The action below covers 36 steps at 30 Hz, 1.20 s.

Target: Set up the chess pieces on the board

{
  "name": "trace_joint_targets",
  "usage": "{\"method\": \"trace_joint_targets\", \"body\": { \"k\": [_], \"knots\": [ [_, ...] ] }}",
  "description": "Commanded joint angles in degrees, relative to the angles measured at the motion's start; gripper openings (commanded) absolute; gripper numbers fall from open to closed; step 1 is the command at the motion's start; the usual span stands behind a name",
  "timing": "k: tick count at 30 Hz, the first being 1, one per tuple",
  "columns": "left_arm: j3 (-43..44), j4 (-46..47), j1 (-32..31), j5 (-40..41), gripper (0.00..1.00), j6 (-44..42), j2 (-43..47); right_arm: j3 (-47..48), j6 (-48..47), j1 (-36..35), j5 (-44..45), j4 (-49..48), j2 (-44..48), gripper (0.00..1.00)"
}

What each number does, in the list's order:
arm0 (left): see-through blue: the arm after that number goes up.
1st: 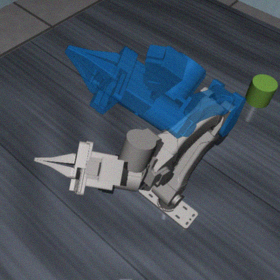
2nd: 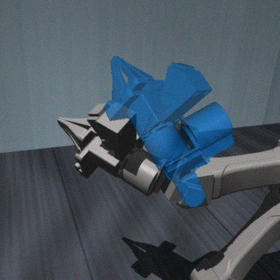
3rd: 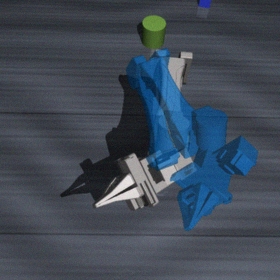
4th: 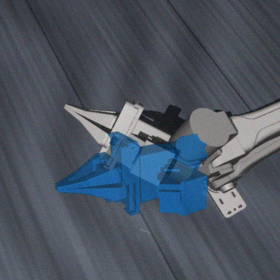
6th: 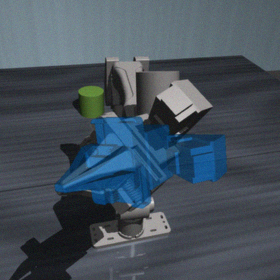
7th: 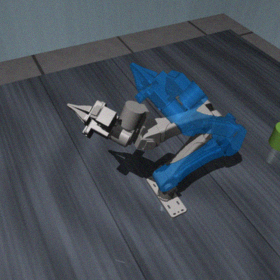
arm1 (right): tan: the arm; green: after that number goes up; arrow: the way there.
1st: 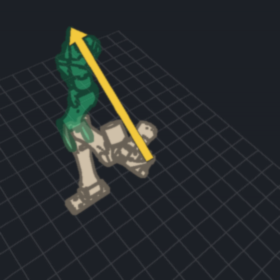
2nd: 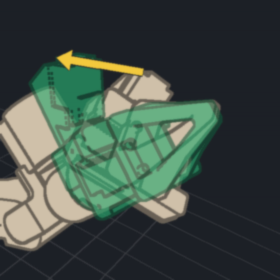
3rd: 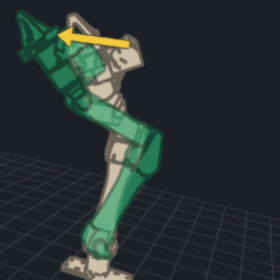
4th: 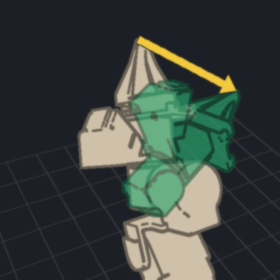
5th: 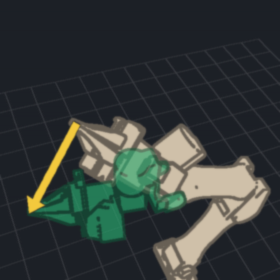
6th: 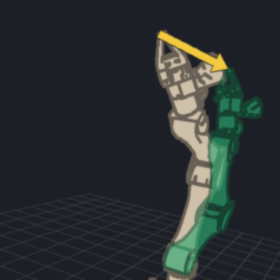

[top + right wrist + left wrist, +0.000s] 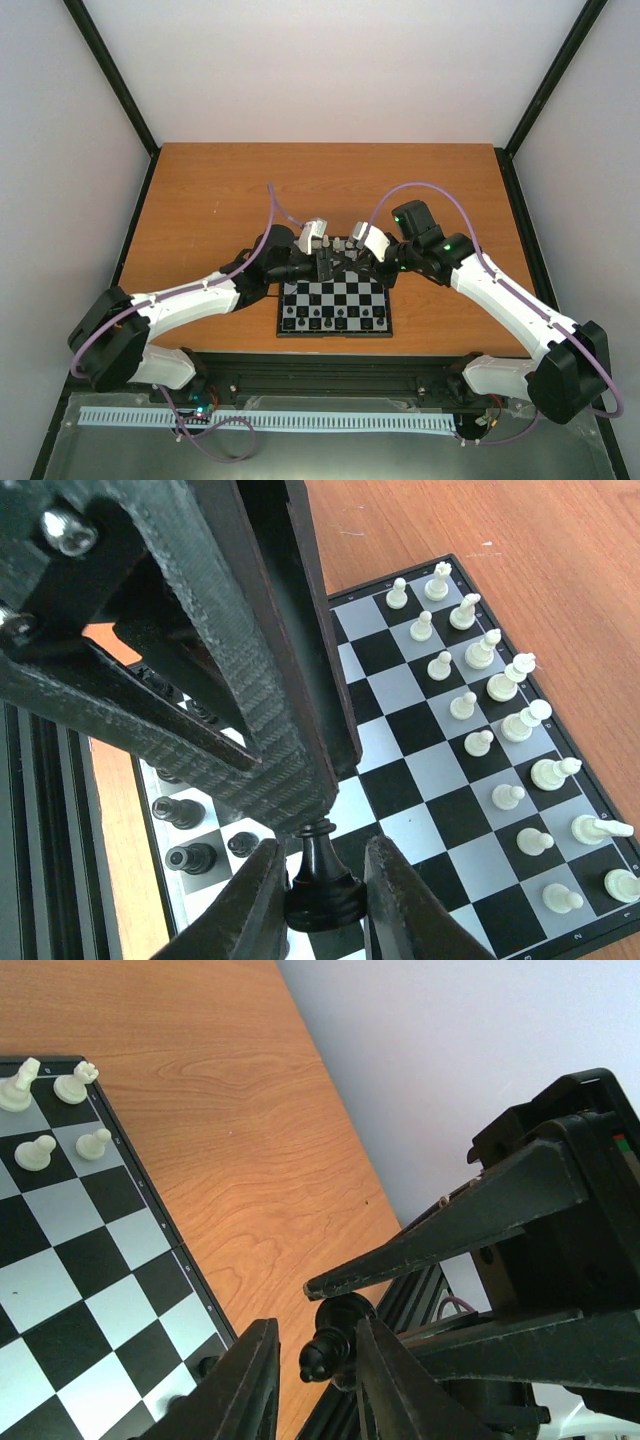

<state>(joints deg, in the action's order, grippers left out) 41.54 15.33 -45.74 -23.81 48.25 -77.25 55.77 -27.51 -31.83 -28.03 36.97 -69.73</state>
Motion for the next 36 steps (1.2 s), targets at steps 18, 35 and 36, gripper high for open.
{"method": "trace_joint_targets", "body": {
  "k": [18, 35, 36],
  "knots": [
    [5.29, -0.40, 0.30, -1.23, 0.08, -2.24, -1.74, 0.38, 0.31, 1.04, -2.30, -0.45, 0.04, 0.36],
    [20.00, -41.65, -10.11, 25.79, 0.05, -28.17, -0.49, -0.02, 4.68, 14.79, 3.09, -2.40, 5.26, 0.59],
    [19.80, -41.89, -11.24, 26.93, 0.06, -28.70, -0.89, 0.06, 4.84, 15.25, 4.08, -2.55, 4.93, 0.60]
  ]
}}
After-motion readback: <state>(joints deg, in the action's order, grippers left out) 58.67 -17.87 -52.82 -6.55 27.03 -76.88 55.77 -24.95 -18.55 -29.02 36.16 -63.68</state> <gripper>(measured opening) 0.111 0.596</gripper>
